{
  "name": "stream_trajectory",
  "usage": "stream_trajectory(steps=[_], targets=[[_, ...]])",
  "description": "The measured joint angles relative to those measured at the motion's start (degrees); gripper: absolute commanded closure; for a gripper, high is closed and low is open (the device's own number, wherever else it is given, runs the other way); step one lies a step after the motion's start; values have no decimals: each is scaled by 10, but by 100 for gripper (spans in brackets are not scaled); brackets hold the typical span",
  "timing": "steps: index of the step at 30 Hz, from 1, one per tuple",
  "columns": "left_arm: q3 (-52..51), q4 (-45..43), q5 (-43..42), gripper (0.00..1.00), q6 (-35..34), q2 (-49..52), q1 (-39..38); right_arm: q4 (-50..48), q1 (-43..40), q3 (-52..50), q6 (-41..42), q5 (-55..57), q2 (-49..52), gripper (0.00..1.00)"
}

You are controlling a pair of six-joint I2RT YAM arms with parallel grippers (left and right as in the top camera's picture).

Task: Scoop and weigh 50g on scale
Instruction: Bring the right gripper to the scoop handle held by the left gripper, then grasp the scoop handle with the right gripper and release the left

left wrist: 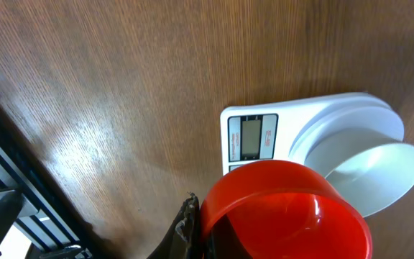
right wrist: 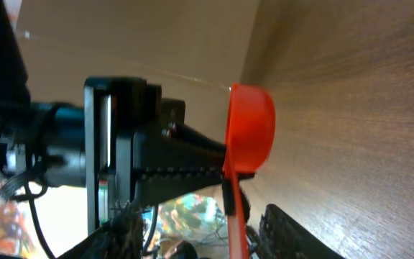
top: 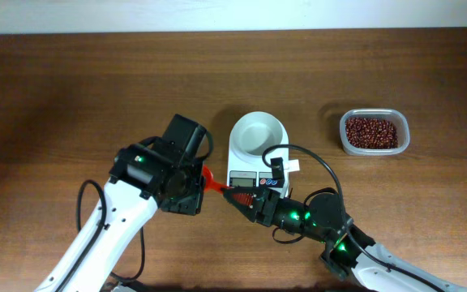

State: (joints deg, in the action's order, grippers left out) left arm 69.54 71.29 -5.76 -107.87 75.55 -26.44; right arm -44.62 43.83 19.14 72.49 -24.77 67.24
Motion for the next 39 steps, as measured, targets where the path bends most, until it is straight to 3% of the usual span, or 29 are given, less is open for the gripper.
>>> stream_trajectory(steps=[2, 8, 14, 23, 31, 32, 34, 35, 36, 39], targets=[[0, -1, 0, 100, 0, 0, -7, 0, 0, 0, 5, 8, 0, 57], [0, -4, 2, 100, -10, 0, -37, 4, 1, 0, 20, 17, 0, 62], [0, -4, 2, 100, -21, 0, -37, 5, 1, 0, 33, 17, 0, 74], [0, -4, 2, 100, -23, 0, -37, 9, 1, 0, 43, 19, 0, 82], [0, -3, 2, 100, -24, 0, -37, 20, 2, 0, 50, 18, 6, 96], [0, -3, 2, 95, -24, 0, -37, 20, 2, 0, 50, 18, 6, 96], [0, -3, 2, 60, -24, 0, -37, 21, 2, 0, 51, 18, 6, 96], [0, -3, 4, 33, -25, 0, -37, 21, 2, 0, 51, 14, 6, 96], [0, -4, 4, 27, -29, 0, -37, 23, 3, 0, 51, 13, 6, 96], [0, -4, 4, 23, -30, 0, -37, 26, 3, 0, 44, 14, 6, 96]])
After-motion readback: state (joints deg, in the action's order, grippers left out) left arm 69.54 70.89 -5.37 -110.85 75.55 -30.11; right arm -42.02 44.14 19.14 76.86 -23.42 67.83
